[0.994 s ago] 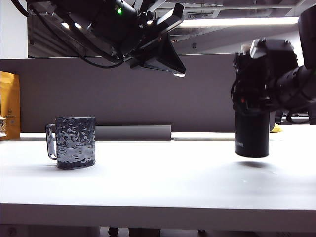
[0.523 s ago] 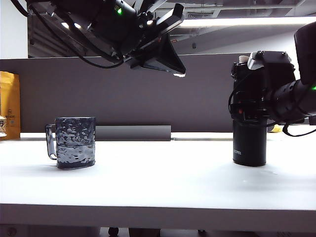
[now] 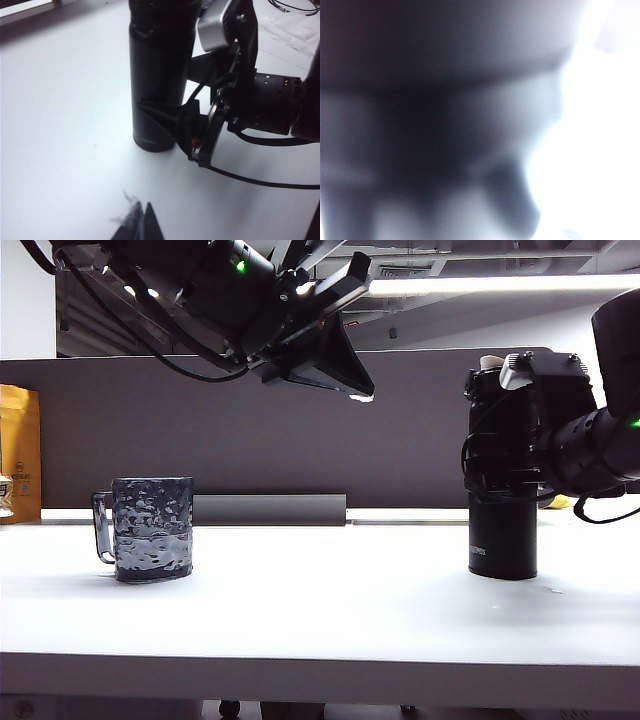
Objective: Pick up the black thermos, pour some water into the cup, then place the black thermos back on the table.
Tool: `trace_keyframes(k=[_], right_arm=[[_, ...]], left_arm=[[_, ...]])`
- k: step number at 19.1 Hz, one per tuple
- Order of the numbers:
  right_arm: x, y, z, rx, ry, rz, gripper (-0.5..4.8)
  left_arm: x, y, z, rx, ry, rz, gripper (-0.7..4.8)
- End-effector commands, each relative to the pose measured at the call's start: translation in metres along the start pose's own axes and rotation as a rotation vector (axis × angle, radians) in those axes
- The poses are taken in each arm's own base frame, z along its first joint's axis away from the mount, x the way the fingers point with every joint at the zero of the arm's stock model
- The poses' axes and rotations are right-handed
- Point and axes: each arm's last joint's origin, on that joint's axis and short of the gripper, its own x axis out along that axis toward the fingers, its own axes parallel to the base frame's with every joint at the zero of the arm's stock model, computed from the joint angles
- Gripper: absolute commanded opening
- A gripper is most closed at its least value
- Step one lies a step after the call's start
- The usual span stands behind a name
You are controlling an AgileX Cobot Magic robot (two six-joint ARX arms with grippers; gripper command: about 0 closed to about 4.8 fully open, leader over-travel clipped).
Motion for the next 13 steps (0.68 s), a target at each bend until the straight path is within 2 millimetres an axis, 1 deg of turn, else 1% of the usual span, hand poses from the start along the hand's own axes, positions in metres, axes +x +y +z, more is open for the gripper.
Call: trace_keyframes(k=[1, 2, 3, 4, 5, 6, 8, 9, 10, 12, 13], right_arm=[[-0.011, 0.0, 0.011, -0.012, 0.106, 0.007, 4.79], [-0.02, -0.001, 0.018, -0.034, 0.163, 0.011, 4.25], [-0.032, 0.0, 0.03, -0.033, 0.195, 0.057, 2.6], [-0.053, 0.002, 0.051, -0.022, 0.19, 0.149, 0.07], [-0.071, 0.003, 0.07, -0.007, 0.147, 0.192, -0.09], [-0.083, 0.003, 0.08, 0.006, 0.119, 0.191, -0.09], [-0.13, 0.0, 0.11, 0.003, 0.01, 0.185, -0.09], [-0.141, -0.001, 0.114, 0.003, -0.013, 0.183, -0.09], [-0.165, -0.003, 0.122, 0.002, -0.06, 0.18, -0.09], [-0.188, -0.004, 0.124, 0.008, -0.082, 0.18, -0.09], [-0.198, -0.004, 0.124, 0.023, -0.086, 0.182, -0.09]], left_arm=[[-0.003, 0.0, 0.003, -0.005, -0.007, 0.002, -0.05], [-0.007, -0.001, 0.004, -0.009, 0.01, 0.003, -0.05], [-0.013, -0.002, 0.006, -0.011, 0.019, 0.002, -0.05], [-0.025, -0.004, 0.011, -0.02, 0.023, 0.0, -0.05], [-0.034, -0.006, 0.015, -0.032, 0.026, 0.001, -0.06], [-0.039, -0.007, 0.016, -0.039, 0.03, 0.001, -0.06], [-0.06, -0.009, 0.019, -0.084, 0.07, 0.059, -0.06], [-0.066, -0.01, 0.02, -0.089, 0.083, 0.07, -0.06], [-0.084, -0.014, 0.023, -0.096, 0.095, 0.069, -0.06], [-0.107, -0.019, 0.028, -0.113, 0.075, 0.041, -0.06], [-0.123, -0.023, 0.032, -0.122, 0.052, 0.017, -0.06]])
